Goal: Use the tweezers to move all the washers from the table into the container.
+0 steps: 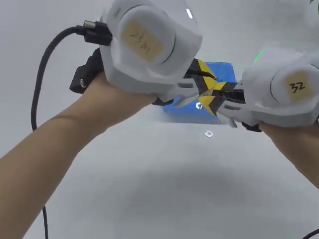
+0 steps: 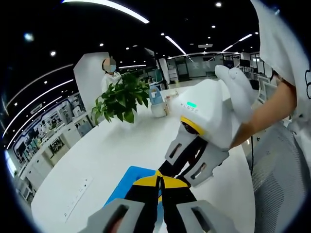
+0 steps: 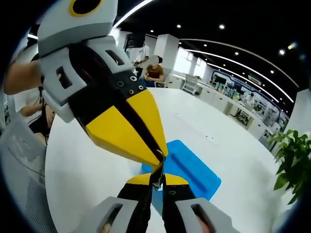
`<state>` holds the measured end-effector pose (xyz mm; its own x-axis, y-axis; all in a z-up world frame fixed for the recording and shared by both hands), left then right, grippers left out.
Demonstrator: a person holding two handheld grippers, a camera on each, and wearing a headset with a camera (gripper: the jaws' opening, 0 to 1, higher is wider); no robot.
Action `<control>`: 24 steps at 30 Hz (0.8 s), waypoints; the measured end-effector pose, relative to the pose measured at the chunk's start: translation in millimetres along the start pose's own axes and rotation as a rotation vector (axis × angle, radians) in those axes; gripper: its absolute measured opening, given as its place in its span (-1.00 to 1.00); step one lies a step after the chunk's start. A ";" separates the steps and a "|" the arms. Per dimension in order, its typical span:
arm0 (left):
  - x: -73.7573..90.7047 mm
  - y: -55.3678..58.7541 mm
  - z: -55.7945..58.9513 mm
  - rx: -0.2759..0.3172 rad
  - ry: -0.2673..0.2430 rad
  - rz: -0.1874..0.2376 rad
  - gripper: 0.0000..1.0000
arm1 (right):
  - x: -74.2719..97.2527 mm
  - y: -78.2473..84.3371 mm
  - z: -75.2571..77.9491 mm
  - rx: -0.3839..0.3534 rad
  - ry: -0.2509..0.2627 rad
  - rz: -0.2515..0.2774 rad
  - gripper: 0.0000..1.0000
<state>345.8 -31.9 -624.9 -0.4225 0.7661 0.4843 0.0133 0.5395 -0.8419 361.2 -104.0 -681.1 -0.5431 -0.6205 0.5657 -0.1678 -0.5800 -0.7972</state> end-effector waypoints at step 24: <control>-46.3 36.4 -43.2 0.094 -0.118 -0.085 -1.00 | -57.5 14.3 33.2 -0.036 0.022 -0.061 -0.94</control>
<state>405.0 -32.6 -667.6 -0.5216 0.6699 0.5284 -0.1095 0.5617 -0.8201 417.3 -94.1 -718.1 -0.5491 -0.5721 0.6092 -0.2304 -0.5970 -0.7684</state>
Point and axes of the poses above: the centre of the closed fingertips' face, and the gripper's own axes: x roughly backward along the fingers, z roughly to its right, y roughly out of its underside, the point moved 7 cm from there along x, roughly backward along the fingers, and after that the axes turned 1 degree about -z, right-handed, at the moved point
